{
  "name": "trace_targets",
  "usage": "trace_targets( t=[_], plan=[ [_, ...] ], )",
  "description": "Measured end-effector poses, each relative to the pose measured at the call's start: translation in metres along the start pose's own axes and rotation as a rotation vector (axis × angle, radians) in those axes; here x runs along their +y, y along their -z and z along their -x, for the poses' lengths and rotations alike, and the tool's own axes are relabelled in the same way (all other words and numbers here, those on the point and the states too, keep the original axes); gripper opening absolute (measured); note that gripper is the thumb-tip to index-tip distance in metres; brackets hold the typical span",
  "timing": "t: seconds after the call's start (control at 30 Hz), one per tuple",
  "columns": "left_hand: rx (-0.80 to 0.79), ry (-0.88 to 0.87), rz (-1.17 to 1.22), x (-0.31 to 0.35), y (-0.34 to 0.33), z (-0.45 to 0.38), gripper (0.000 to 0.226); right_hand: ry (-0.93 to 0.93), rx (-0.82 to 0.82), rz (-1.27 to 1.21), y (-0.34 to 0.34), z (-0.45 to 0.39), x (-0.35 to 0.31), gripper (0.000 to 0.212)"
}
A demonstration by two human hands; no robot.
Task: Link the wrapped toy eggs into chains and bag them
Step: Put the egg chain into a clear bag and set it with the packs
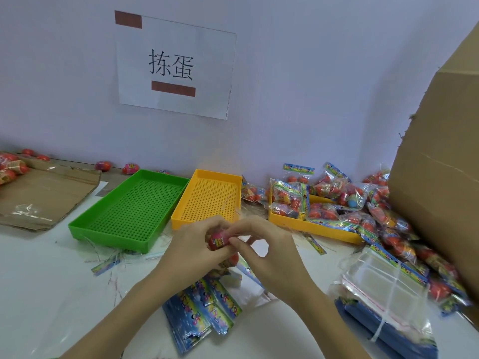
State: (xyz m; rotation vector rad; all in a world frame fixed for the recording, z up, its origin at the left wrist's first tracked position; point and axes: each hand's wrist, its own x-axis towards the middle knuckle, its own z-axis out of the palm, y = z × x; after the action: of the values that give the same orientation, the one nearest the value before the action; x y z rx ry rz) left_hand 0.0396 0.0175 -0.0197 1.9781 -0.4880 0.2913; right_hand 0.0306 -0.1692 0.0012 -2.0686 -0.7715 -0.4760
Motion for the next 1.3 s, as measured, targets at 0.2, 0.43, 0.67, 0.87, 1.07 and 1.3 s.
trace_targets(
  t=[0.2, 0.43, 0.67, 0.87, 1.07, 1.3],
  plan=[
    [0.041, 0.151, 0.137, -0.001, 0.004, -0.005, 0.021, -0.071, 0.160, 0.004, 0.011, -0.005, 0.000, 0.016],
    [0.108, 0.339, 0.263, -0.006, 0.010, -0.008, 0.037, -0.584, 0.378, 0.326, 0.078, -0.054, 0.053, 0.035],
    [0.135, 0.370, 0.287, -0.001, 0.011, -0.008, 0.023, -0.908, 0.164, 0.568, 0.111, -0.091, 0.130, 0.015],
    [0.187, 0.311, 0.280, 0.002, 0.012, -0.007, 0.029, -0.741, 0.045, 0.682, 0.098, -0.090, 0.172, 0.017],
    [0.152, 0.265, 0.296, 0.003, 0.007, -0.007, 0.018, -0.793, 0.012, 0.592, 0.096, -0.092, 0.175, 0.047],
    [0.097, 0.274, 0.282, 0.001, 0.009, -0.006, 0.023, -0.742, 0.032, 0.800, 0.084, -0.083, 0.174, 0.027]
  ],
)
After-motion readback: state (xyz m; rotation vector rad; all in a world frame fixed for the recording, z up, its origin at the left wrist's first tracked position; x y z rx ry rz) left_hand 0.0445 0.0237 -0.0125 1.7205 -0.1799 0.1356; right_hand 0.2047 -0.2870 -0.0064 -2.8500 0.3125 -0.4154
